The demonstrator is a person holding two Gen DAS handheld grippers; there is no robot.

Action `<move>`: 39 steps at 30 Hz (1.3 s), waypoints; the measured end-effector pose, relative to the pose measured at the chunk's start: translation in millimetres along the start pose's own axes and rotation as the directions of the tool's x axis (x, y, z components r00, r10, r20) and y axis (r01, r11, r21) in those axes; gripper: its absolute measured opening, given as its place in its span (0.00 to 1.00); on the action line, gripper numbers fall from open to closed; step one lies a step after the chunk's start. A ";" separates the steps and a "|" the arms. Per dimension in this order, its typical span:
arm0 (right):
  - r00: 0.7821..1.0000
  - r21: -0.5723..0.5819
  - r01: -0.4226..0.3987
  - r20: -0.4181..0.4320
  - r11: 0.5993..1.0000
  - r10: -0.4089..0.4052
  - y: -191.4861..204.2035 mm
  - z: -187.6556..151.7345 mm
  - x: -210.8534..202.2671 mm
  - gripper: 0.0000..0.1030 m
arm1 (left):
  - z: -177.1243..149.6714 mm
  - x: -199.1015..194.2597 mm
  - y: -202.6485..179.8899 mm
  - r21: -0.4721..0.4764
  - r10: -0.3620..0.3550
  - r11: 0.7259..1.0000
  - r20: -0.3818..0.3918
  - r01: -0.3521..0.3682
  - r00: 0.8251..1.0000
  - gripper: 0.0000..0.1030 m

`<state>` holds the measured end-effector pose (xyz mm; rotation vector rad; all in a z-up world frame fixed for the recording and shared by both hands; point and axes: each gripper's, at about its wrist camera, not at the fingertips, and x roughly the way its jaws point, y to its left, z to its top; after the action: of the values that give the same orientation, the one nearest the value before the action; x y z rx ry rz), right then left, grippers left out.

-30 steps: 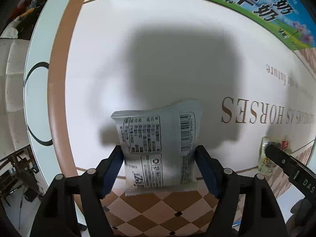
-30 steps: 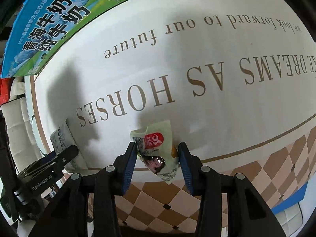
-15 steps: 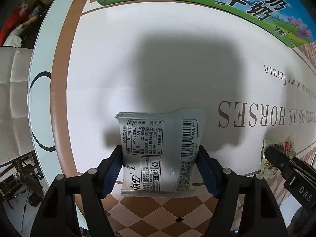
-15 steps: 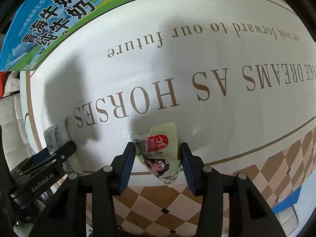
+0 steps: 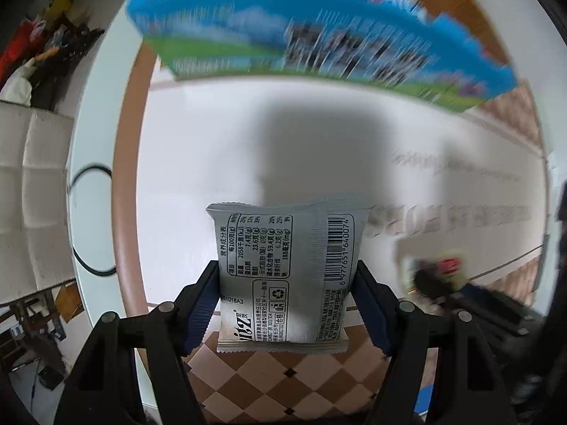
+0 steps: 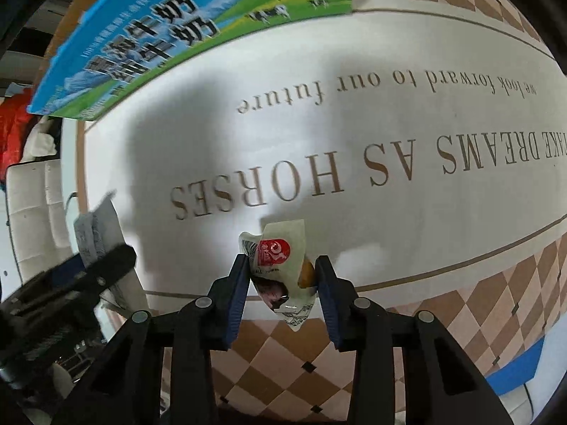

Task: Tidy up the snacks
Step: 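Carry both packs into the box and open both grippers to release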

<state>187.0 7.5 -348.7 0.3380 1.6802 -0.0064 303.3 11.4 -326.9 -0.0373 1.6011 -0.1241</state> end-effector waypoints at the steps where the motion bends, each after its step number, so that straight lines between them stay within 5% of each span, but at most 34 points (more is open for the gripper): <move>1: 1.000 -0.002 -0.015 0.005 1.000 0.015 1.6 0.6 -6.0 0.39 | 4.4 -12.8 -2.3 0.003 -0.014 1.000 0.021 0.014 1.000 0.68; 12: 0.973 -0.057 -0.155 0.162 0.986 0.162 18.9 50.6 -119.4 0.39 | 89.4 -108.9 -19.6 0.038 -0.112 0.994 0.174 0.107 0.978 0.68; 19: 0.953 -0.084 -0.110 0.275 0.990 0.129 25.7 142.6 -167.7 0.39 | 155.5 -95.1 -2.2 0.019 -0.004 1.000 0.169 0.001 0.986 0.68; 29: 0.963 -0.076 0.031 0.269 0.997 -0.009 32.8 252.0 -132.0 0.39 | 200.9 -41.1 32.5 -0.015 0.135 0.991 0.044 -0.134 0.990 0.68; 39: 0.969 -0.086 0.127 0.226 0.988 -0.105 36.1 300.1 -94.2 0.40 | 204.8 -15.3 38.3 -0.021 0.164 0.986 0.000 -0.164 0.986 0.68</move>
<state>495.4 -38.2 -293.2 0.1572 1.4717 -0.0454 510.3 39.4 -321.6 0.0782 1.5967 0.0208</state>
